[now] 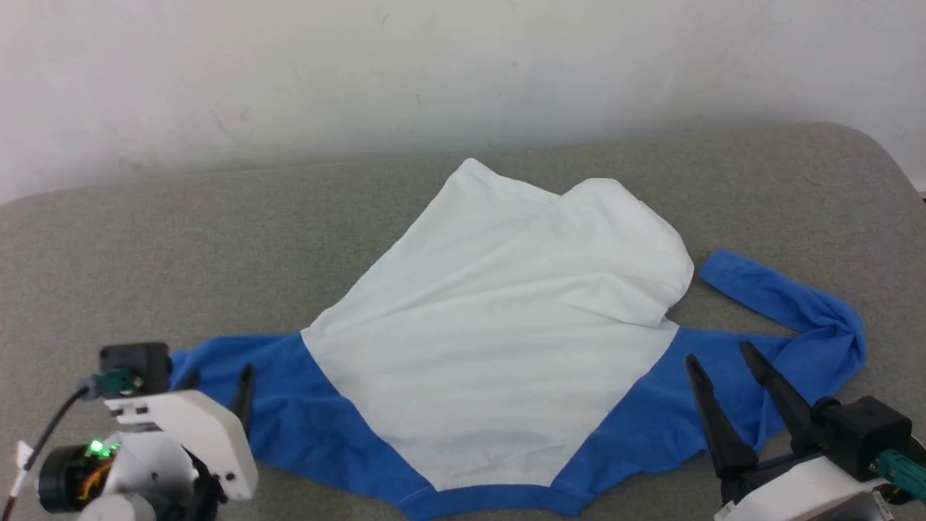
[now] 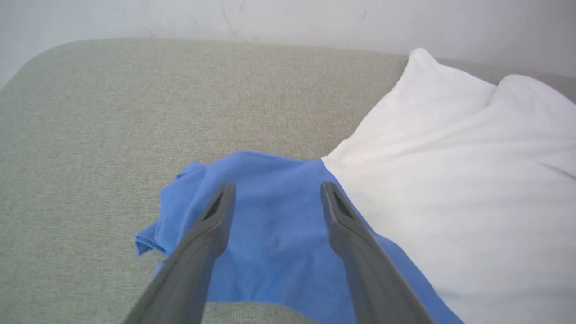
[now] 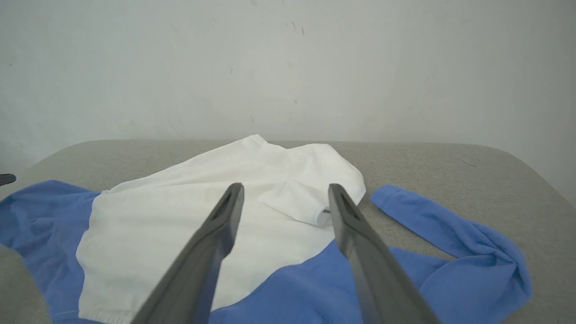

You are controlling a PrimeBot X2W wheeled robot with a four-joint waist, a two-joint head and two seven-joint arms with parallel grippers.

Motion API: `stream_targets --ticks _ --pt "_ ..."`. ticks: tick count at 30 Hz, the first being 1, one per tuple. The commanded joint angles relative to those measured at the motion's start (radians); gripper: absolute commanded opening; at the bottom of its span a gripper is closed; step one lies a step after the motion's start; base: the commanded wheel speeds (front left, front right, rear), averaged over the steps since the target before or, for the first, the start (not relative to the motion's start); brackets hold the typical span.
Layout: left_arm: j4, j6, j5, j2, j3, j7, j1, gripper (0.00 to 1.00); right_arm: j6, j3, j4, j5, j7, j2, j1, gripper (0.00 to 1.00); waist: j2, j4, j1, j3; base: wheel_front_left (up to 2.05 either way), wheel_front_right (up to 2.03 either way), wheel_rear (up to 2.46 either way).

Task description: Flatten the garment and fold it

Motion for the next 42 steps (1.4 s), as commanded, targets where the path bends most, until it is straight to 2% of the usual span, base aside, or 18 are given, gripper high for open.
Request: stream_targets --ticks 1,5,10,16,23,24,25,26,27,31,36,42 --pt "-0.016 -0.010 -0.003 0.010 -0.015 0.027 0.028 1.00 -0.001 0.000 -0.007 -0.006 0.004 0.003 0.012 1.00 0.0000 0.001 0.0001 -0.009 0.00 0.00 0.00" --pt "-0.069 -0.032 -0.024 0.015 -0.077 0.153 0.064 1.00 -0.001 0.003 -0.012 -0.006 0.011 0.006 0.022 1.00 0.0000 -0.002 0.0001 -0.014 0.00 0.00 0.00" --pt "-0.045 -0.039 -0.038 0.011 -0.140 0.268 0.089 1.00 -0.001 0.011 -0.015 -0.003 0.013 0.009 0.017 1.00 0.0000 -0.016 0.0001 0.003 0.00 0.00 0.00" --pt "0.064 -0.021 -0.046 -0.008 -0.149 0.288 0.075 1.00 -0.001 0.012 -0.012 0.003 0.009 0.013 0.003 1.00 0.0000 -0.041 0.0001 0.041 0.00 0.00 0.00" --pt "0.167 -0.047 -0.052 -0.036 -0.181 0.267 0.018 1.00 -0.001 0.013 0.005 0.016 -0.002 0.012 -0.018 1.00 0.0000 -0.055 0.0001 0.076 0.00 0.00 0.00" --pt "0.177 -0.052 -0.053 -0.038 -0.188 0.270 0.013 0.83 -0.001 0.012 0.008 0.017 -0.001 0.011 -0.020 1.00 0.0000 -0.057 0.0001 0.078 0.00 0.00 0.00" --pt "0.185 -0.058 -0.054 -0.040 -0.196 0.275 0.009 0.50 -0.001 0.011 0.011 0.019 0.002 0.009 -0.021 1.00 0.0000 -0.058 0.0001 0.079 0.00 0.00 0.00" --pt "0.192 -0.063 -0.055 -0.041 -0.201 0.278 0.007 0.23 -0.001 0.009 0.016 0.020 0.009 0.006 -0.022 1.00 0.0000 -0.059 0.0001 0.080 0.00 0.00 0.00" --pt "0.196 -0.064 -0.056 -0.041 -0.205 0.279 0.006 0.00 -0.001 0.008 0.021 0.024 0.019 0.002 -0.022 1.00 0.0000 -0.060 0.0001 0.080 0.00 0.00 0.00" --pt "0.195 -0.059 -0.054 -0.038 -0.203 0.267 0.015 0.00 -0.001 0.008 0.063 0.056 0.115 -0.037 -0.017 1.00 0.0000 -0.061 0.0001 0.077 0.00 0.00 0.00" --pt "0.146 -0.035 -0.048 -0.034 -0.179 0.217 0.040 0.00 -0.001 0.048 0.149 0.124 0.292 -0.127 -0.035 1.00 0.0000 -0.056 0.0001 0.073 0.00 0.00 0.00" --pt "0.065 -0.010 -0.033 -0.036 -0.168 0.173 0.054 0.00 -0.001 0.138 0.286 0.184 0.374 -0.188 -0.144 1.00 0.0000 -0.036 0.0001 0.086 0.00 0.00 0.00"
